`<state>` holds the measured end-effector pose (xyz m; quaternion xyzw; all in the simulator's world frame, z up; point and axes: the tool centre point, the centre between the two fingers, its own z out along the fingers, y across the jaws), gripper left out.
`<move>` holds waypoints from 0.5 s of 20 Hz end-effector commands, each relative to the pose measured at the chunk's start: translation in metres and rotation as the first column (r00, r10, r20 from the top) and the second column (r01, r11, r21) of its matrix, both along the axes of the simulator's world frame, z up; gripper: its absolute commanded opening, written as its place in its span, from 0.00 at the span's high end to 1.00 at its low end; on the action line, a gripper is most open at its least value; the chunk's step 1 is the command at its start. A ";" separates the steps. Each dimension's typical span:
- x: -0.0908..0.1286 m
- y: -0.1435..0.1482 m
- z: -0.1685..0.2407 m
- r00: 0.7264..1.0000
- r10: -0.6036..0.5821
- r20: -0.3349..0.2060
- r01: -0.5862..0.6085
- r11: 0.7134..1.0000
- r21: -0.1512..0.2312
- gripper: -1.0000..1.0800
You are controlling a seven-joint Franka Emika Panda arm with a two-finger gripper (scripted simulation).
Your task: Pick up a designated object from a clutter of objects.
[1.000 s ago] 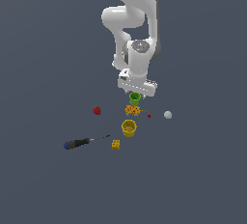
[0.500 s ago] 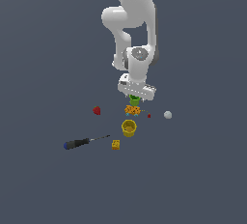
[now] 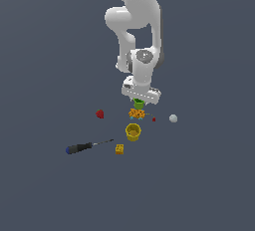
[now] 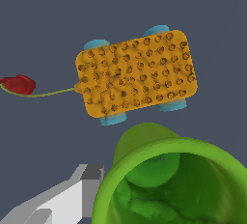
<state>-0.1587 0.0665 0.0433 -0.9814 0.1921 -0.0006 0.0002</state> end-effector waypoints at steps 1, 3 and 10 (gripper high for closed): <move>0.000 -0.001 -0.001 1.000 -0.001 -0.001 0.001 1.000 0.000 1.00; 0.000 -0.001 -0.001 1.000 -0.001 -0.001 0.001 1.000 0.000 1.00; 0.002 -0.001 0.007 1.000 0.000 0.000 0.000 1.000 0.000 1.00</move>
